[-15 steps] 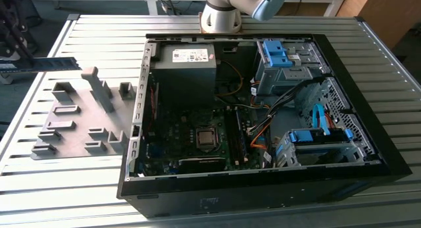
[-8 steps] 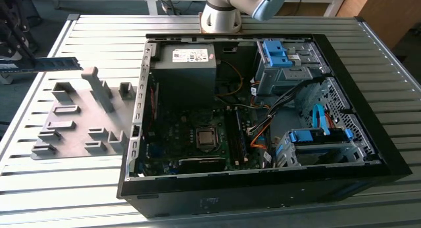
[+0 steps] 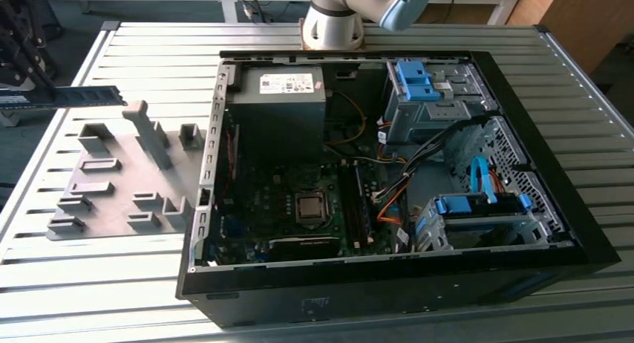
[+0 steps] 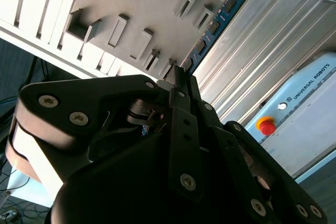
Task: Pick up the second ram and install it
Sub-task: 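Pick up the second ram and move it above second insertion slot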
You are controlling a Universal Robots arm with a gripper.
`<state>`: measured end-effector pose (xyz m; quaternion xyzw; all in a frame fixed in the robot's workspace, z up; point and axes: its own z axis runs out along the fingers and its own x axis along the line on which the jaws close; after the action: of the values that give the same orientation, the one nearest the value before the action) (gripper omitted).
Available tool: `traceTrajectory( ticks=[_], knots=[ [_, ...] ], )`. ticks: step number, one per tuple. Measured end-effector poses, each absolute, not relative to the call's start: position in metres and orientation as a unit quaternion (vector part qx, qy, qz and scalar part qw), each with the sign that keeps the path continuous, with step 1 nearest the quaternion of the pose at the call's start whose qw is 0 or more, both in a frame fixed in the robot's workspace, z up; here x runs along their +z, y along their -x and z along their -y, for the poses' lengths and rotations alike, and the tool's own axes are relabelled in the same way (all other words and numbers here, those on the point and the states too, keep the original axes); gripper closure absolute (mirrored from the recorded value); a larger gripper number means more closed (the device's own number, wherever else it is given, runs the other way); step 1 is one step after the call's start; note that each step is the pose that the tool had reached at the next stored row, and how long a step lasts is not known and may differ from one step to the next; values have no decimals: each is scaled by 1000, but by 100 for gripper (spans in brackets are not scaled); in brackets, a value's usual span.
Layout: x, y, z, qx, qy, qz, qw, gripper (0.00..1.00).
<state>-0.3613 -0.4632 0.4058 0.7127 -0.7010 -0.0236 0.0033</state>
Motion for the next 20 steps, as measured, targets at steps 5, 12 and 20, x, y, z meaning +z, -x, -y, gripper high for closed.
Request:
traceTrajectory(
  ticks=[5,12,20],
  knots=[
    [406,360,463,-24,-713,701,3,86],
    [406,358,463,-24,-713,701,3,86],
    [406,357,463,-24,-713,701,3,86]
  ],
)
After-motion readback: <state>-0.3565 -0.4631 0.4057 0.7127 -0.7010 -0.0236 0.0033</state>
